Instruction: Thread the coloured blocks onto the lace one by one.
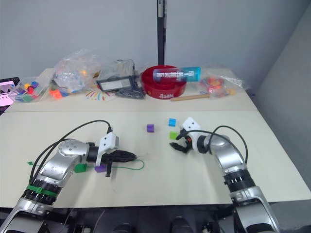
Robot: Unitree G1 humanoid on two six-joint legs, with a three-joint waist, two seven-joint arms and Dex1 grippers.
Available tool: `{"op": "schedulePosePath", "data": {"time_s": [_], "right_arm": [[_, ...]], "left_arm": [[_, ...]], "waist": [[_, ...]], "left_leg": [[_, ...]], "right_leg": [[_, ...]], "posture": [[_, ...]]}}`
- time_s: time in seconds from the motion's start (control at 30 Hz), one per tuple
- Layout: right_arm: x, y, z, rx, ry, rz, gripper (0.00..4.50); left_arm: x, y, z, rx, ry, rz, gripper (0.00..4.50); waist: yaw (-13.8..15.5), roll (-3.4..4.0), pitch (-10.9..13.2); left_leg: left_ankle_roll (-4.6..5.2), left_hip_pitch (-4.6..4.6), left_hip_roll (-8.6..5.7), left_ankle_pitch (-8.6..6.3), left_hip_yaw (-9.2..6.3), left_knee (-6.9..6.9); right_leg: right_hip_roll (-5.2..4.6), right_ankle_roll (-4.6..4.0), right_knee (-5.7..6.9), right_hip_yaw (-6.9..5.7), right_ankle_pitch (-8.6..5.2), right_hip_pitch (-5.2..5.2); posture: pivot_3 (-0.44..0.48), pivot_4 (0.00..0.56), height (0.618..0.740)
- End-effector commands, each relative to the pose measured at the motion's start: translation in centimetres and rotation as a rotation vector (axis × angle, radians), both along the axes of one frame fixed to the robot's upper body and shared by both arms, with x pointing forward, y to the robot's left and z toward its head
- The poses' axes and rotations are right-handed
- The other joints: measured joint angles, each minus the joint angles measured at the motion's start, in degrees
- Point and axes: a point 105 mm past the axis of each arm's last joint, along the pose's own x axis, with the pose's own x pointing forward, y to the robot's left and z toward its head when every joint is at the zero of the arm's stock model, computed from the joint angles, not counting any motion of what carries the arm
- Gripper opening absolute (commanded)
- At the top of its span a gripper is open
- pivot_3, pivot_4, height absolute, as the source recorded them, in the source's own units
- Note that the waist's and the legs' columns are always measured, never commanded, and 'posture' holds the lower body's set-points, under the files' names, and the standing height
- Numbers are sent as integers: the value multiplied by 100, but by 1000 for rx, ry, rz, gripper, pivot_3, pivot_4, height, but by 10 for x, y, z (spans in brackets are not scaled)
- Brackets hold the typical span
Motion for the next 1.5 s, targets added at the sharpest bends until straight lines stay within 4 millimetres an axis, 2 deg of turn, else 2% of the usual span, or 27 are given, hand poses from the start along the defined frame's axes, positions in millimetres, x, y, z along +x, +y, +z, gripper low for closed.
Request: {"op": "schedulePosePath", "data": {"time_s": [0.03,0.2,0.4,0.5,0.57,0.73,0.8,0.9,1.1,1.17,1.33,1.5], "right_arm": [[6,6,17,7,-50,62,4459],[16,7,11,-59,10,124,4459],[16,2,-6,-104,132,173,4459],[16,3,-10,-105,166,187,3726],[17,4,-10,-104,171,195,2956],[18,5,-7,-89,160,208,1351],[16,7,0,-64,136,229,1301],[3,12,13,-39,88,305,1301],[-66,22,15,-78,122,484,1301],[-80,26,13,-96,143,496,1301],[-96,34,2,-171,184,456,1301],[-101,29,-17,-241,244,429,1301]], "left_arm": [[1,-2,11,-7,-46,-11,0],[0,-2,8,-3,-43,-11,0],[-2,0,5,-5,-39,1,0],[-2,0,4,-5,-36,6,0],[-3,0,3,-6,-36,9,0],[-3,0,3,-8,-36,11,0],[-3,-1,4,-11,-37,11,0],[-3,-2,5,-12,-41,8,0],[-6,-6,11,13,-67,-28,0],[-8,-8,14,16,-68,-42,0],[-18,-12,15,103,-62,-99,0],[-22,-14,11,230,-78,-126,0]], "waist": [[2,0,0],[0,1,0],[-1,1,0],[-1,2,0],[-2,2,0],[-11,2,0],[-9,2,0],[-1,2,0],[45,7,4],[23,8,4],[-8,8,4],[24,7,5]], "left_leg": [[0,0,0,0,0,0],[0,1,0,0,0,0],[0,1,0,0,0,-1],[0,2,0,0,1,-1],[0,3,0,0,1,-1],[0,5,1,0,1,-1],[0,5,1,0,1,-1],[0,3,0,0,-1,-1],[1,-11,-7,-1,-10,-1],[1,-12,-7,-2,-9,-1],[-1,-2,-3,0,-6,0],[-3,-3,-5,1,-6,0]], "right_leg": [[0,0,0,0,0,0],[0,0,0,-1,0,0],[-1,-1,1,-1,1,0],[-1,-1,2,-1,1,0],[-1,-1,3,-1,1,0],[-1,-1,4,-1,1,2],[-1,-1,4,-1,1,2],[-1,-1,5,-1,1,1],[-8,4,6,-6,4,-5],[-8,5,0,-6,4,-5],[0,6,2,-3,3,-3],[-2,7,-2,-3,2,0]], "posture": [[0,150,731],[0,150,731],[0,150,731],[0,150,731],[0,150,731],[0,150,731],[0,150,731],[0,150,731],[0,150,731],[0,150,731],[0,150,731],[0,150,731]]}}
